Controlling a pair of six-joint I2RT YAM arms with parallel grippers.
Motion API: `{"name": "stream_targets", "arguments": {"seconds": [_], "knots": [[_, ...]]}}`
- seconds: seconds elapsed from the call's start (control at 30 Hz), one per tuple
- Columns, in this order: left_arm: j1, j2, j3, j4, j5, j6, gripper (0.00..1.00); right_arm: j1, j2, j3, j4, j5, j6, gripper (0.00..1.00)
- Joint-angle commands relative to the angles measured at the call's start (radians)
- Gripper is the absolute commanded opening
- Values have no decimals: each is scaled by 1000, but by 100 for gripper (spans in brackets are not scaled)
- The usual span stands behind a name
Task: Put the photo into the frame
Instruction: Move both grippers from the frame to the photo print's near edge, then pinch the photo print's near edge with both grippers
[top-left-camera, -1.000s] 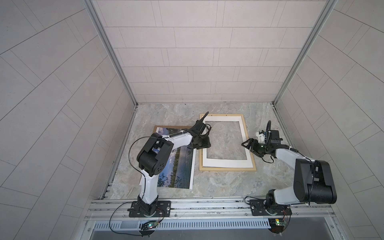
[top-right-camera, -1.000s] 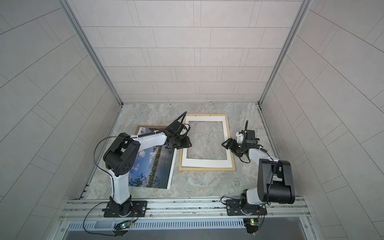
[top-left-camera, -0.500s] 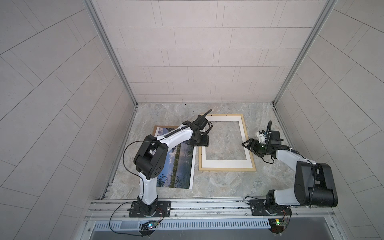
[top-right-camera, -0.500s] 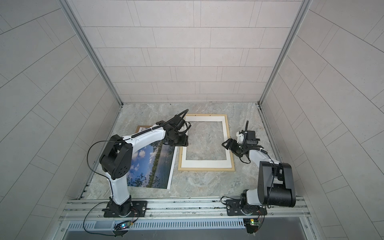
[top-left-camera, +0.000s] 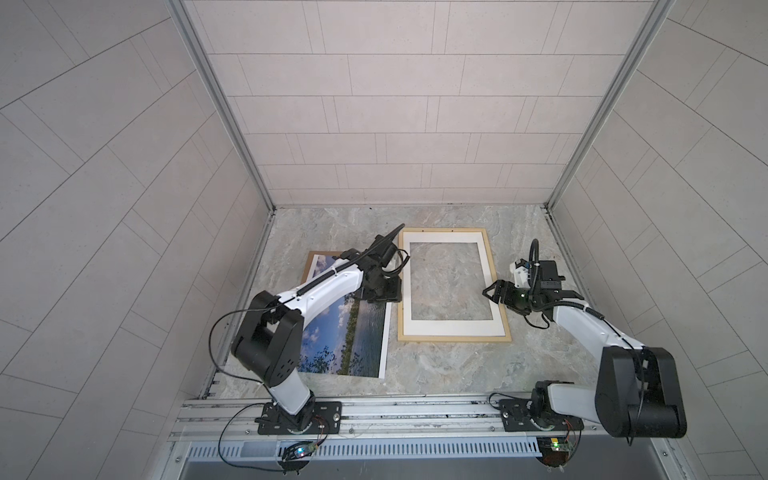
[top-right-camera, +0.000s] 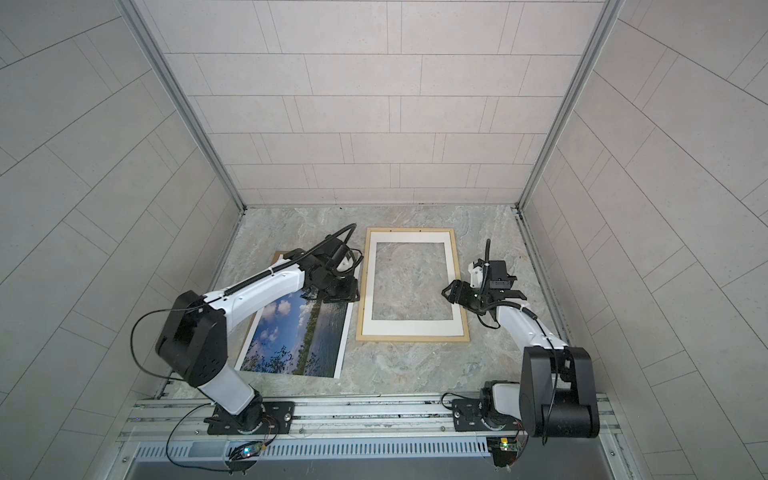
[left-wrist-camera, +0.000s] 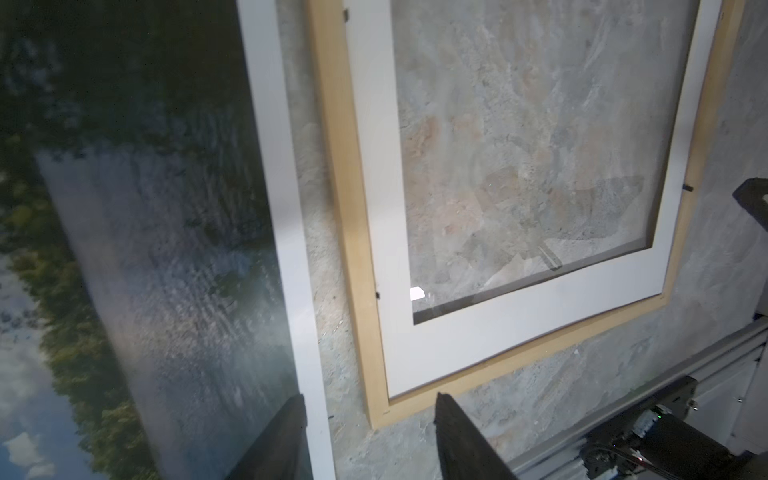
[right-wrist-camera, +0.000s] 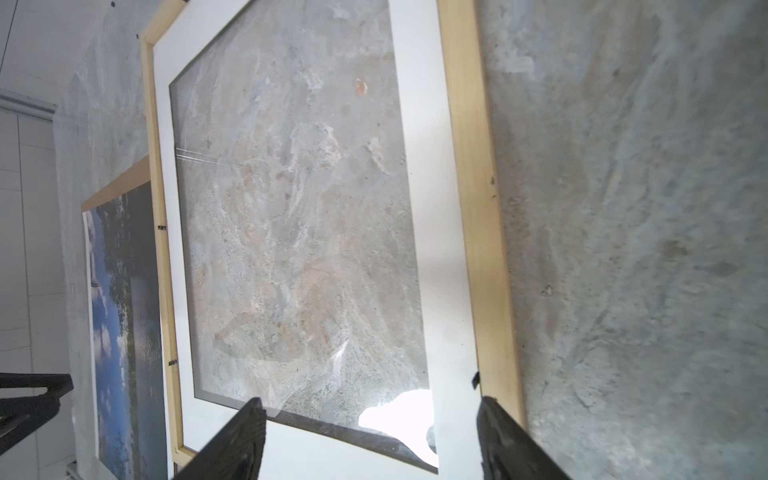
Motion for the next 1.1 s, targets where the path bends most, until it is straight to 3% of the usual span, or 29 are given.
{"name": "stream_targets", "arguments": {"seconds": [0.0,0.1,0.2,0.3,0.43,0.53,0.8,1.07], "knots": [[130,-109,-62,-58,15,9,49,88,-45,71,-70,99,-12,78],[210,-175,-129,-108,-54,11,43,226,-60,109,-59,116,56,77],[220,-241,-216,-93,-96,-25,41,412,-53,108,18,93,191,77],[217,-309,-333,-34,-97,-101,33,610,-48,91,84,125,304,77],[170,-388,-461,20,-127,-182,20,839,-32,43,205,173,471,78],[107,-424,-507,39,-171,-218,15,973,24,20,309,181,566,78],[-123,-469,-617,54,-249,-352,8,1092,204,-20,577,100,787,78],[-145,-490,-685,70,-248,-369,3,1137,331,-82,817,61,970,80]]}}
